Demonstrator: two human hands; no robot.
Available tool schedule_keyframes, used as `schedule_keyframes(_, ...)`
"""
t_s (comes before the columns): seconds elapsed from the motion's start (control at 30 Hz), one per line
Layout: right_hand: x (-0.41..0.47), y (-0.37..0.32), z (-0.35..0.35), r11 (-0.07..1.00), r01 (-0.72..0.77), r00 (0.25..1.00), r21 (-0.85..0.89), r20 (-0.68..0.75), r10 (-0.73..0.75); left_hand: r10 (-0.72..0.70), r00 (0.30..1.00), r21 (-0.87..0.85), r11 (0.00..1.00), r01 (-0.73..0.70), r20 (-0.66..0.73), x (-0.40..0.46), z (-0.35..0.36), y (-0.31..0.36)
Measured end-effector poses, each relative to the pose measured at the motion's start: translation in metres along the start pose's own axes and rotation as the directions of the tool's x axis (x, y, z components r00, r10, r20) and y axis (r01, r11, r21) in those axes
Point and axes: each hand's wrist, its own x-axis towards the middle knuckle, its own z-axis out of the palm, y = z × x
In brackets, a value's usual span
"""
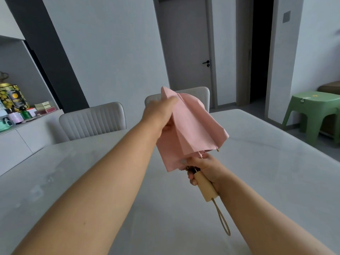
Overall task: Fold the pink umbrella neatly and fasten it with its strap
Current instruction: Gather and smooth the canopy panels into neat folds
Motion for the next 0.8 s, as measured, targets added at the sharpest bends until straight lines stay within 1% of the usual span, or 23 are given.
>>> schedule_keyframes(0.03,0.000,0.000,0.000,1.000,0.005,1.000,0.005,0.001,-0.005,0.005,1.000,0.058,0.998,-0.005,-0.002,-0.003,0.005,-0.008)
schedule_keyframes(0.1,0.000,0.000,-0.001,1.000,0.016,1.000,0.011,0.012,-0.016,0.056,0.995,0.123,0.991,-0.046,-0.081,-0.005,0.011,-0.021)
schedule_keyframes(0.2,0.001,0.000,-0.002,0.999,0.035,0.997,0.025,0.068,-0.037,0.093,0.984,0.064,0.994,-0.084,-0.150,-0.002,0.013,-0.034)
schedule_keyframes(0.33,0.002,0.001,-0.002,0.991,0.040,0.986,0.130,0.155,-0.060,0.142,0.948,0.104,0.988,-0.117,-0.286,-0.003,0.015,-0.052)
schedule_keyframes(0.43,0.000,0.000,0.001,0.972,0.021,0.983,0.232,0.173,-0.062,0.196,0.907,0.186,0.973,-0.134,-0.373,-0.006,0.014,-0.061)
schedule_keyframes(0.5,-0.001,-0.001,0.003,0.950,0.002,0.986,0.312,0.156,-0.053,0.206,0.899,0.206,0.969,-0.134,-0.386,-0.009,0.014,-0.069)
schedule_keyframes(0.57,-0.002,-0.003,0.006,0.938,0.002,0.989,0.346,0.136,-0.053,0.199,0.906,0.199,0.971,-0.131,-0.373,-0.013,0.016,-0.078)
schedule_keyframes(0.73,-0.003,-0.005,0.012,0.958,0.057,0.995,0.281,0.060,-0.077,0.196,0.910,0.229,0.966,-0.116,-0.366,-0.017,0.020,-0.081)
schedule_keyframes(0.8,-0.005,-0.006,0.012,0.966,0.100,0.993,0.239,0.036,-0.112,0.185,0.916,0.237,0.966,-0.103,-0.356,-0.018,0.021,-0.081)
